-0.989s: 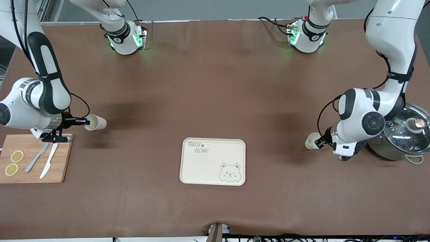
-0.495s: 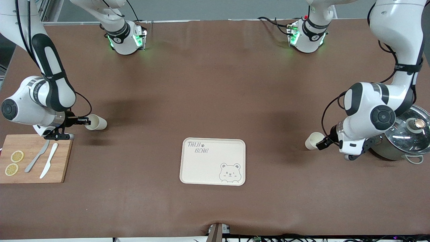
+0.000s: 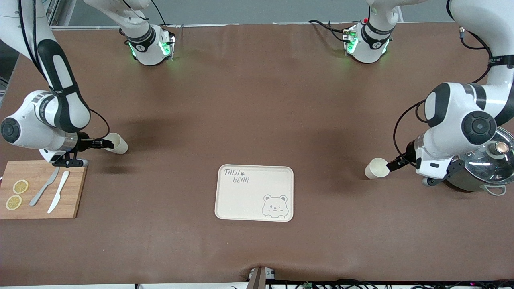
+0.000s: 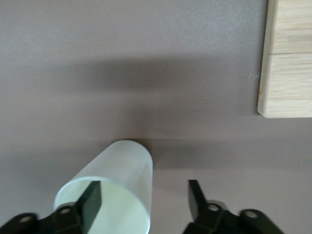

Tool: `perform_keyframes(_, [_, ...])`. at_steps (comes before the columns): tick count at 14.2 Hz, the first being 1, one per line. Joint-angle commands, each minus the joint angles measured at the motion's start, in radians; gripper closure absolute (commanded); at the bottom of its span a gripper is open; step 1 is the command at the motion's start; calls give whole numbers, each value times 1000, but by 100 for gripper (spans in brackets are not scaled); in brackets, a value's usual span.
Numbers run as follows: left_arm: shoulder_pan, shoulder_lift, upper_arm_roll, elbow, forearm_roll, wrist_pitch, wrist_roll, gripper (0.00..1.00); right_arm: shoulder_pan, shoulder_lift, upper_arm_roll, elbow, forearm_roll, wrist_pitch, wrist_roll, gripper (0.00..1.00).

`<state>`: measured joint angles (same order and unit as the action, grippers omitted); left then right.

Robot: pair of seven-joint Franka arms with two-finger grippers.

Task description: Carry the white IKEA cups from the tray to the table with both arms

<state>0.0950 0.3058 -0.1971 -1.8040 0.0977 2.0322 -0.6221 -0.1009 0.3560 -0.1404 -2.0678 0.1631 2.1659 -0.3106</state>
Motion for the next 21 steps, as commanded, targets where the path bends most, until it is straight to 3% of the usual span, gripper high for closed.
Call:
perform_keyframes(1, [6, -72, 1, -3, 11, -38, 71, 0, -25, -48, 18, 116, -11, -196, -4, 0])
perform_keyframes(3, [6, -105, 1, -3, 13, -73, 97, 0, -16, -43, 18, 225, -19, -285, -2, 0])
perform_keyframes(7, [6, -145, 1, 54, 11, -160, 165, 0, -46, 43, 19, 570, -42, -538, -7, 0])
perform_keyframes(11, [42, -177, -1, 80, 11, -240, 284, 0, 1, 49, 22, 756, -106, -589, -7, 0])
perform_keyframes(14, [40, -243, -7, 80, 10, -280, 349, 0, 68, -3, 21, 802, -126, -661, 1, 0])
perform_keyframes(17, [35, -278, -22, 100, -19, -340, 371, 0, 67, -110, 24, 793, -117, -675, 40, 0])
perform_keyframes(21, [35, -281, -22, 205, -33, -437, 383, 0, 70, -195, 22, 772, -119, -767, 218, 0])
